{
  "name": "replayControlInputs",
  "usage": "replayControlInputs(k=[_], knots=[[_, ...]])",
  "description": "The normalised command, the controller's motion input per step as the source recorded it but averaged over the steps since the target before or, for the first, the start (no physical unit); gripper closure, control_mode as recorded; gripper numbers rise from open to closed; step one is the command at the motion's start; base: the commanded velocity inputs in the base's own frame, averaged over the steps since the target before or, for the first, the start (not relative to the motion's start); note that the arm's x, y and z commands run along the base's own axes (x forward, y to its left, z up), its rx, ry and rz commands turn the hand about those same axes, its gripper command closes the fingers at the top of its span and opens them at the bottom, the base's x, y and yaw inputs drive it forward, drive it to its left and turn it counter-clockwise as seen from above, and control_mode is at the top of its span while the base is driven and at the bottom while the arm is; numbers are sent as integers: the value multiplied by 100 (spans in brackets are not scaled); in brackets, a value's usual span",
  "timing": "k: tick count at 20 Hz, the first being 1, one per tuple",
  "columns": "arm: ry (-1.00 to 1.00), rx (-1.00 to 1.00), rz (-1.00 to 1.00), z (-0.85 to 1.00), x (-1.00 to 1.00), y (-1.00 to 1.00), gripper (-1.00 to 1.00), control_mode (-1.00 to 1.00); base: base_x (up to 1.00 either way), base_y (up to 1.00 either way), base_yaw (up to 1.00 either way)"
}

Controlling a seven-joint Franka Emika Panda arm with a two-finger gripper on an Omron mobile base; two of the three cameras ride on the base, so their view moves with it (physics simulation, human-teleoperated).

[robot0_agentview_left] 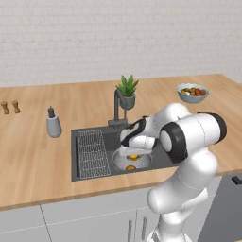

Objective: Put the colander in the sink, put the peach, tangerine in the colander, and turn on the sink faucet and pour water over the colander.

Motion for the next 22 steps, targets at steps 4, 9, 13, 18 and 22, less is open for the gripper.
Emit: replayControlInputs(k=[4, 9, 13, 18, 22], knots=[[0, -3, 0, -47, 1, -2, 100, -100, 0, 0, 0], [0, 0, 0, -37, 0, -2, 100, -100, 0, 0, 0], [0, 0, 0, -5, 0, -1, 100, -100, 0, 0, 0], [0, 0, 0, 6, 0, -5, -100, -100, 0, 0, 0], [0, 0, 0, 42, -12, -43, -100, -100, 0, 0, 0]])
